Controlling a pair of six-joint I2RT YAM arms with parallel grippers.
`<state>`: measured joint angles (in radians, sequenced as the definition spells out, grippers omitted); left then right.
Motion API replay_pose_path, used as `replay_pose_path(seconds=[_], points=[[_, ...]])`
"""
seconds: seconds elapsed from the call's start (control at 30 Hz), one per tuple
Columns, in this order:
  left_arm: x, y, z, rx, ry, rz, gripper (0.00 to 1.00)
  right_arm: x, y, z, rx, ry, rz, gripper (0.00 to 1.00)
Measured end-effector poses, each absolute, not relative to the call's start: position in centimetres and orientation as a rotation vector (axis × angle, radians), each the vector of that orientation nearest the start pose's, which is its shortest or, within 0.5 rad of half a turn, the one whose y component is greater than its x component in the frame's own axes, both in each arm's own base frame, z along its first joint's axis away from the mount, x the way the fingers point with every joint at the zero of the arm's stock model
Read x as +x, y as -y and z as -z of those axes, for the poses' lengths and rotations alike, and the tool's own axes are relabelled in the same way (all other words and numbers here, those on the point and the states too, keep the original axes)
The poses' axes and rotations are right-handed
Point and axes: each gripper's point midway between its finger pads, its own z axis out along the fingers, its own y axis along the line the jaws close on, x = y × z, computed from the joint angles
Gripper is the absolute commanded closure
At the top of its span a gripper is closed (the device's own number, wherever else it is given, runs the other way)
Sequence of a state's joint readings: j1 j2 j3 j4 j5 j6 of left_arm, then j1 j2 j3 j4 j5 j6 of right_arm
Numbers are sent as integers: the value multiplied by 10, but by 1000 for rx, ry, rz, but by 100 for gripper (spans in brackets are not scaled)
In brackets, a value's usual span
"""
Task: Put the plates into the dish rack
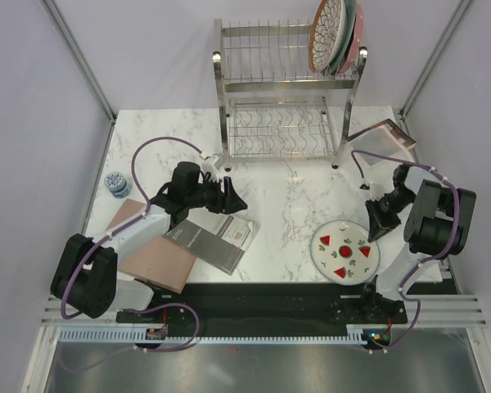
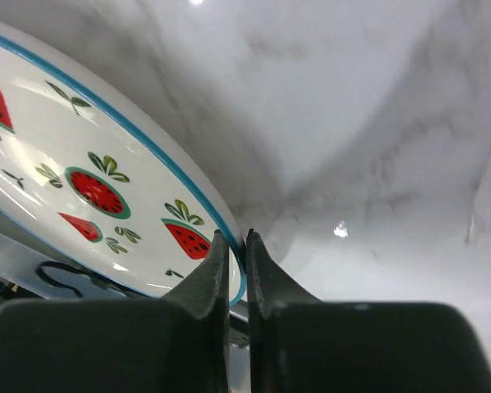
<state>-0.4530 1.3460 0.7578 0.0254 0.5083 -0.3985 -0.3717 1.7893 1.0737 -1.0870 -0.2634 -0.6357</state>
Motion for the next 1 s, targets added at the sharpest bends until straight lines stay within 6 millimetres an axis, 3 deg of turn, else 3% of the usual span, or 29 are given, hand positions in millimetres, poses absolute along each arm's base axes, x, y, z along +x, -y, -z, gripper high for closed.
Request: replay_pose_path(seconds=[0.37,0.47,0.5,0.57,0.67,0.83,1.0], points=[[268,255,-125,349,-2227,1132,34,302,-48,-21,-508,-3015,-625,97],[269,261,-122,352,-2224,1162,34,317,-73,-21,-529,-2993,-636,82],[270,264,-119,354,-2228,1174,34,321,-79,-21,-532,-2986,-634,69],[269,269,-109,358,-2249,1197,35,326,-88,-22,-520,-2982,-630,56],[264,280,-92,370,-2297,1231,37,334,-92,-19,-479,-2975,-604,48],[260,294,-68,383,-2351,1263,37,333,-91,-21,-423,-2949,-581,44],[268,308,-59,388,-2355,1281,37,303,-92,-21,-323,-2967,-611,43]])
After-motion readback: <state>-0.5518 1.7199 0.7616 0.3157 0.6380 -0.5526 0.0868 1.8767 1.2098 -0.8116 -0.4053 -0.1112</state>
